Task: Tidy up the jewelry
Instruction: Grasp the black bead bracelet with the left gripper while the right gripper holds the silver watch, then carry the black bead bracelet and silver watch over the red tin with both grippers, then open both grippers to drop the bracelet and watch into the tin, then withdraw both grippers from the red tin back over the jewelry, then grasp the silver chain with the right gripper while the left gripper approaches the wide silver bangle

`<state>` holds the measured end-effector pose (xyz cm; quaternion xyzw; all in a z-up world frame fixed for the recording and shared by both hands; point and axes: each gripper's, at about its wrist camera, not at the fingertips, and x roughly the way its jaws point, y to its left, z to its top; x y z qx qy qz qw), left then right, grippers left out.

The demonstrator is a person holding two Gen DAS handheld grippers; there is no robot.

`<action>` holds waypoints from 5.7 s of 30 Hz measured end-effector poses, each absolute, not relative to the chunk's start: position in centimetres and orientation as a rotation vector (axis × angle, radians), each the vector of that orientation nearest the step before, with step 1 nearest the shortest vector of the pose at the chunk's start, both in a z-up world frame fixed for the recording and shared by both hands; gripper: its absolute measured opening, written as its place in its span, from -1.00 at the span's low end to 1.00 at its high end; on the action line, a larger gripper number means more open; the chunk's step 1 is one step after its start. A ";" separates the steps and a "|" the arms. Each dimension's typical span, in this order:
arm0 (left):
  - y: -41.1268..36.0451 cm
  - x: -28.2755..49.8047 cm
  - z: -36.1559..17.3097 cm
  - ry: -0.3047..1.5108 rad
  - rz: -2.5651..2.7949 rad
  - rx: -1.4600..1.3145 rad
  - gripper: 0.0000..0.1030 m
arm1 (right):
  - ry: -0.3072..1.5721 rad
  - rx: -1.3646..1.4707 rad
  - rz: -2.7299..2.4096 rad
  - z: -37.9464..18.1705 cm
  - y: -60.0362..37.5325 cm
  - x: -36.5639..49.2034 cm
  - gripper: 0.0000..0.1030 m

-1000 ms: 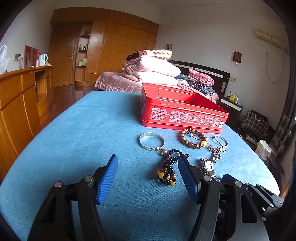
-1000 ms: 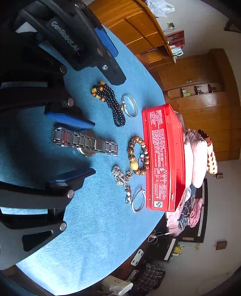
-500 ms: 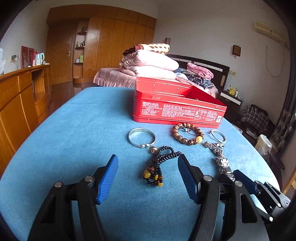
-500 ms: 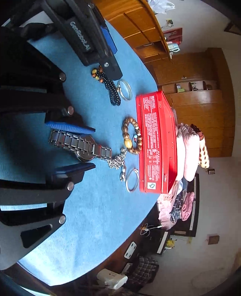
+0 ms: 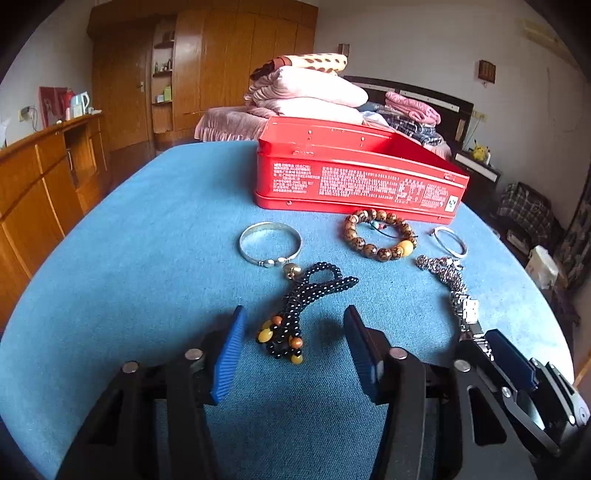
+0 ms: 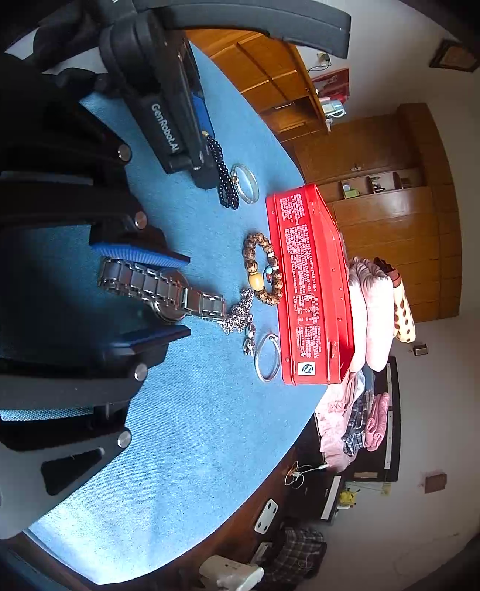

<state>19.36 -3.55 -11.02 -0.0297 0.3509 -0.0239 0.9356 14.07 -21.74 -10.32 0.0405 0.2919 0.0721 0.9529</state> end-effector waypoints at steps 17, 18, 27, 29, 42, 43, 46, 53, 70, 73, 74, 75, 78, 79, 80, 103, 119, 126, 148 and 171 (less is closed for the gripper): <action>-3.0 16.5 -11.1 0.668 -0.091 -0.107 -0.71 | 0.574 0.068 0.146 -10.5 -21.6 13.4 -0.21; -3.1 16.7 -11.0 0.672 -0.093 -0.107 -0.70 | 0.566 0.062 0.138 -10.6 -21.4 13.5 -0.20; -3.4 17.3 -11.3 0.647 -0.095 -0.120 -0.64 | 0.513 -0.003 0.086 -11.3 -20.4 14.0 -0.33; -3.2 17.2 -11.4 0.641 -0.099 -0.134 -0.74 | 0.506 0.003 0.094 -11.4 -20.5 13.9 -0.39; -3.0 15.1 -10.3 0.551 -0.142 -0.159 -0.76 | 0.466 0.026 0.160 -8.8 -21.1 12.3 -0.40; -3.0 15.1 -10.0 0.545 -0.143 -0.159 -0.76 | 0.467 0.043 0.169 -8.6 -21.3 12.3 -0.40; -3.1 14.9 -9.1 0.519 -0.148 -0.156 -0.76 | 0.456 0.059 0.177 -7.5 -21.7 12.3 -0.40; -3.4 15.6 -6.8 0.475 -0.160 -0.155 -0.76 | 0.406 0.052 0.183 -4.9 -22.5 12.8 -0.40; -4.1 22.8 -1.3 0.429 -0.182 -0.135 -0.76 | 0.377 0.036 0.183 0.5 -24.1 21.3 -0.40; -4.4 24.4 -0.1 0.403 -0.186 -0.129 -0.76 | 0.367 0.033 0.190 1.4 -24.1 23.6 -0.40; -4.5 25.3 0.4 0.396 -0.190 -0.130 -0.76 | 0.369 0.035 0.194 1.7 -24.2 24.5 -0.40; -4.6 25.9 0.8 0.393 -0.194 -0.131 -0.76 | 0.371 0.039 0.197 1.9 -24.2 25.6 -0.40; -5.0 28.7 1.7 0.388 -0.192 -0.120 -0.76 | 0.381 0.045 0.191 2.2 -24.3 28.3 -0.40; -5.2 29.5 1.9 0.386 -0.186 -0.115 -0.76 | 0.384 0.047 0.188 2.2 -24.4 29.2 -0.40; -5.3 30.2 1.9 0.386 -0.183 -0.111 -0.76 | 0.388 0.052 0.188 2.1 -24.4 30.2 -0.40; -7.3 41.0 -3.5 0.556 -0.156 -0.064 -0.34 | 0.520 0.067 0.136 -3.0 -24.6 38.8 -0.22; -3.8 31.1 -0.6 0.441 -0.121 -0.091 -0.11 | 0.472 0.115 0.141 -1.6 -25.8 31.1 -0.17; -3.1 25.6 -1.1 0.415 -0.108 -0.105 -0.11 | 0.512 0.133 0.142 -2.8 -25.5 25.4 -0.17; -2.9 20.0 -7.3 0.554 -0.064 -0.077 -0.11 | 0.712 0.043 0.125 -8.1 -22.4 21.1 -0.17; -2.3 20.7 -8.0 0.600 -0.071 -0.107 -0.11 | 0.819 0.020 0.115 -9.1 -21.8 23.0 -0.51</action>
